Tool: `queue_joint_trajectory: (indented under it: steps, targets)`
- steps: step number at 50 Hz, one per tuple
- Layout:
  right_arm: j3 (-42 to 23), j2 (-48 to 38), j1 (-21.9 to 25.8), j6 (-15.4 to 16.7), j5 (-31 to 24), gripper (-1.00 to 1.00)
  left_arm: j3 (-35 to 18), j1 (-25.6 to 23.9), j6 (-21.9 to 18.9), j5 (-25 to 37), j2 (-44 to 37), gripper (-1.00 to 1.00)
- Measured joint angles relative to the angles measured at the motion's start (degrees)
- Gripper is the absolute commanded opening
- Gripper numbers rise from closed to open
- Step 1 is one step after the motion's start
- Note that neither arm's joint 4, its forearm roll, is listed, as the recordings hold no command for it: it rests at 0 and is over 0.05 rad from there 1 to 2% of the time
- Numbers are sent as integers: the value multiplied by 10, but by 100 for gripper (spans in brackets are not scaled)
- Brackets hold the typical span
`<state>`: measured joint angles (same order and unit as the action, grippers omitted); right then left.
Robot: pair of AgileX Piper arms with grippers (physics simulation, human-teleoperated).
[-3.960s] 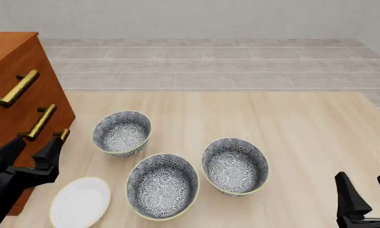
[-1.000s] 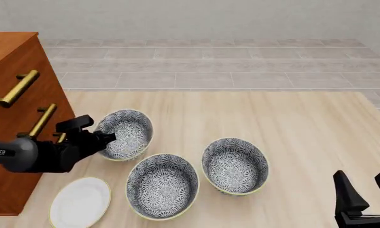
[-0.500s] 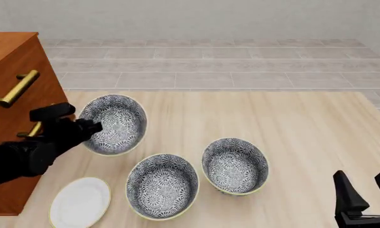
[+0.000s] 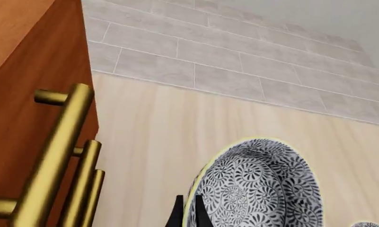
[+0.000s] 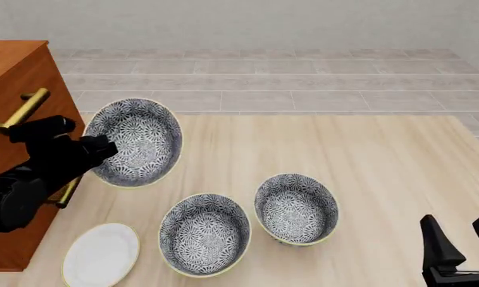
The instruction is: Stack the bowl at the front on the bowl in the middle.
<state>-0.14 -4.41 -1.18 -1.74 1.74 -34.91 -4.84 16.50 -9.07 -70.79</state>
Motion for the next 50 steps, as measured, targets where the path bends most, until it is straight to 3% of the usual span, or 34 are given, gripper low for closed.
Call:
queue_joint_trajectory:
  steps: [15, 50]
  targets:
    - [0, 2, 0, -1, -1, 100, -60, -63, -6, 50, 11, -100]
    - [0, 6, -4, -9, -4, 100, -205, -246, -21, 116, -78, -100]
